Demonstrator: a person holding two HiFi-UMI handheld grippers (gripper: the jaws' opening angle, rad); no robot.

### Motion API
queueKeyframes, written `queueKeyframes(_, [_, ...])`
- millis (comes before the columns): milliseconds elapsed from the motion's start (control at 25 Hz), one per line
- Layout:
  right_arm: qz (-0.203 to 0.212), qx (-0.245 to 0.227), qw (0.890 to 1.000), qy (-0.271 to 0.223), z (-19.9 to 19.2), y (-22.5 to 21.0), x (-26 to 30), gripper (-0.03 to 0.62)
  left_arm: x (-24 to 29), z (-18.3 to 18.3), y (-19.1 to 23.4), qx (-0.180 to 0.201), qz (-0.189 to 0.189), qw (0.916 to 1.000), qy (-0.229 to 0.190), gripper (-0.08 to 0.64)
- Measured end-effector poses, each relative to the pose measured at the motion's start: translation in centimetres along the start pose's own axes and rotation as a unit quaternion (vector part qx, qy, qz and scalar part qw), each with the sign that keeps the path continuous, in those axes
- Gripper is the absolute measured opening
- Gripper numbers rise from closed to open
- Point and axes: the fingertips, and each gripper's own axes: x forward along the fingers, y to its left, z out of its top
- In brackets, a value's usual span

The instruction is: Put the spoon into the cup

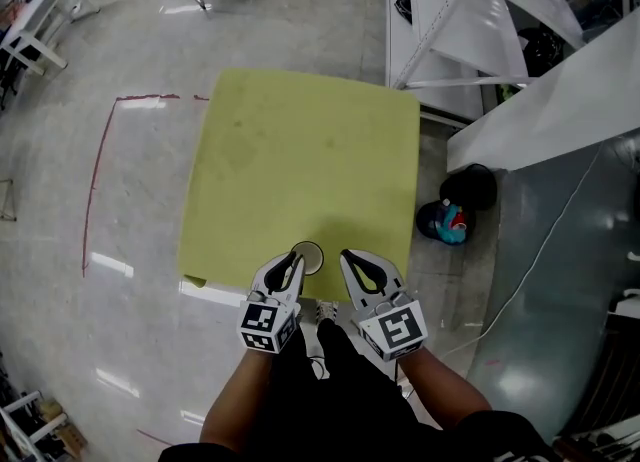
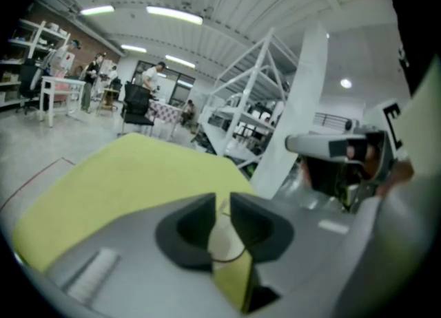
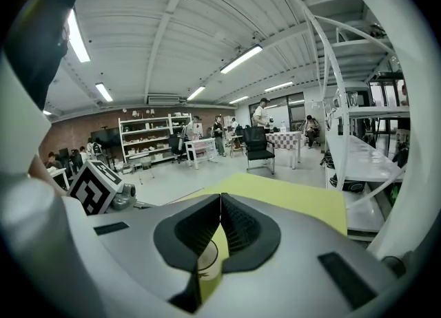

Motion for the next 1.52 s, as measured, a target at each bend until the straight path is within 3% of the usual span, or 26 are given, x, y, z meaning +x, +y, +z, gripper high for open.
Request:
queueKeyframes(280, [0.003, 0.002, 1.000, -0.012, 0.2, 0.2, 0.0, 0.006, -0.8, 0.9, 0.2, 0.010, 0.014, 0.9997, -0.017, 0.112])
queueKeyframes(800, [0.018, -0.020, 0.996, -0.080, 6.3, 1.1, -0.8, 0.006, -5.9, 10.2, -1.4, 0.048, 0.046, 0.9908, -0.117, 0.081])
queueKeyframes(1000, [0.030, -0.031, 0.993, -0.110, 8.8, 1.9, -1.3, 0.007, -8.3, 14.5, -2.1, 0.100, 0.090, 0.9802, -0.146, 0.008])
queueKeyframes(1120, [0.036, -0.044, 0.990, -0.132, 10.5, 2.0, -1.5, 0.006, -9.6, 17.1, -2.3, 0.112, 0.103, 0.9725, -0.177, 0.006])
queueKeyframes(1360, [0.030, -0.064, 0.983, -0.167, 13.1, 2.4, -2.4, 0.006, -12.2, 18.7, -2.3, 0.122, 0.111, 0.9656, -0.201, 0.006])
queueKeyframes(1520, [0.029, -0.073, 0.982, -0.170, 13.9, 2.9, -2.9, 0.006, -12.6, 19.1, -3.1, 0.123, 0.097, 0.9649, -0.211, 0.006])
